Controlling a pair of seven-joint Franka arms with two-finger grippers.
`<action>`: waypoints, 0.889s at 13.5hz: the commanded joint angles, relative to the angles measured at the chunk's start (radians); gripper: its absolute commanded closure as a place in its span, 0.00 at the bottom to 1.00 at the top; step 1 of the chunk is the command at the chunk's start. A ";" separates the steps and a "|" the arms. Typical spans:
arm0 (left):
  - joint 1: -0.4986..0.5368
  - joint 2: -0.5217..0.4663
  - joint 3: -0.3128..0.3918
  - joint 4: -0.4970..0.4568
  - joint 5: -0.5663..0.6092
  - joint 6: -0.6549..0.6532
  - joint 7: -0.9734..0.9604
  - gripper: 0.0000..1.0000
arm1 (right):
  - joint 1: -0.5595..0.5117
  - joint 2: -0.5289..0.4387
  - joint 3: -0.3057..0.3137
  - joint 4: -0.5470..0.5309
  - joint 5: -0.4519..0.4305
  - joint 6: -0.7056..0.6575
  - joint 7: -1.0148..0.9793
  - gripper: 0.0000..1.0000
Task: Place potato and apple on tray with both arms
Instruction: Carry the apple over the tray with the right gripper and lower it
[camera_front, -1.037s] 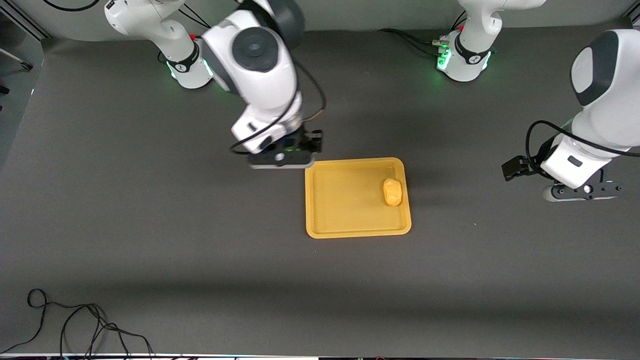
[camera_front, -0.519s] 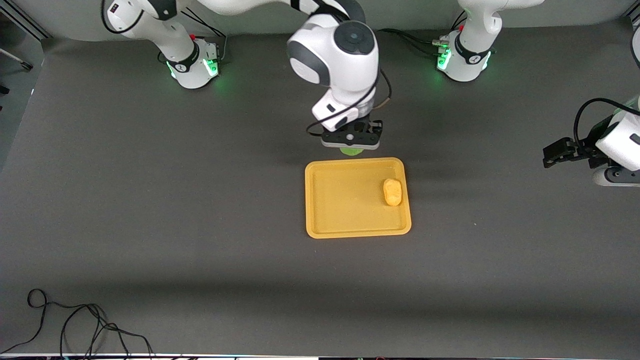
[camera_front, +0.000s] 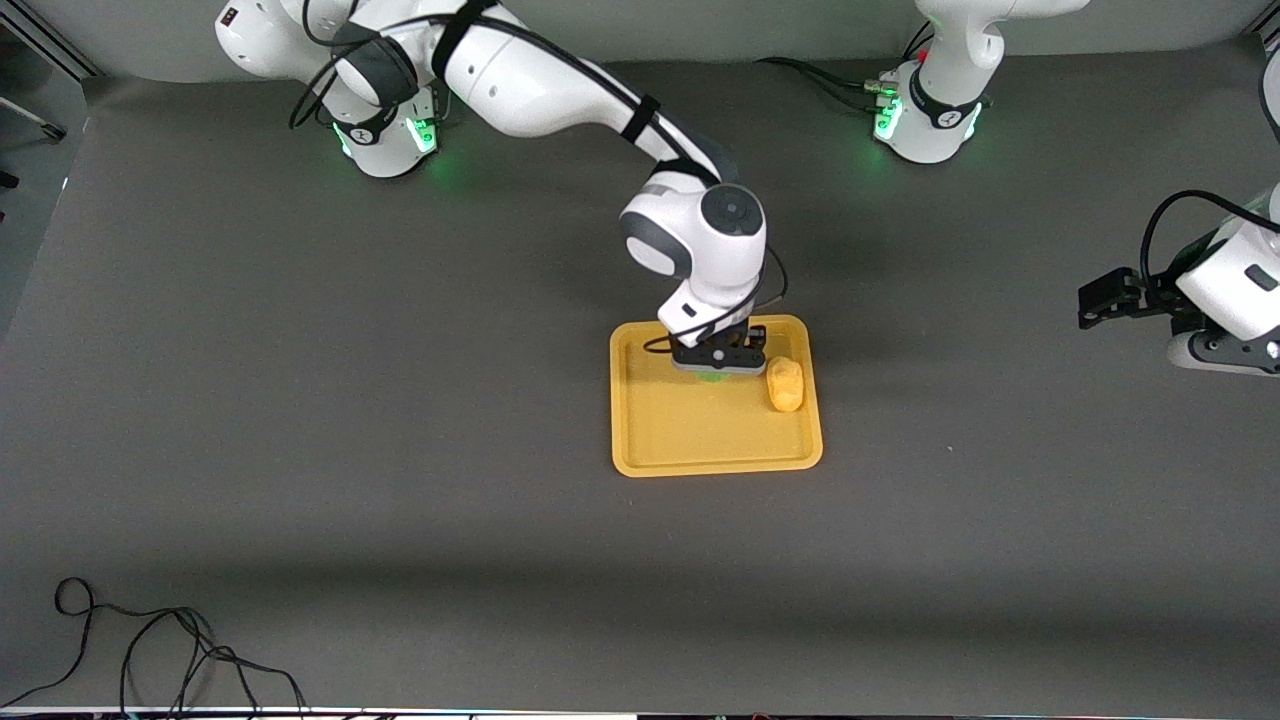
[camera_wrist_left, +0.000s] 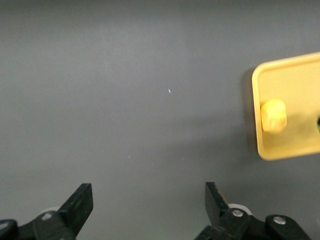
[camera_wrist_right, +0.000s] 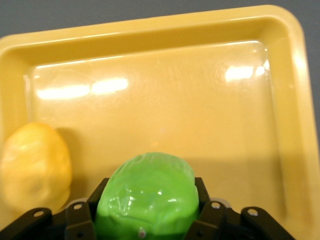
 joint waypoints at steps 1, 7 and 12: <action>-0.023 0.010 0.026 0.047 0.005 -0.037 0.032 0.00 | -0.020 0.056 0.001 0.050 -0.031 0.053 0.022 0.47; -0.028 0.026 0.033 0.052 0.011 -0.038 0.015 0.00 | -0.034 0.076 -0.019 0.049 -0.031 0.106 0.020 0.00; -0.026 0.027 0.035 0.052 0.010 -0.026 0.012 0.00 | -0.068 -0.109 -0.012 0.063 -0.003 -0.148 0.008 0.00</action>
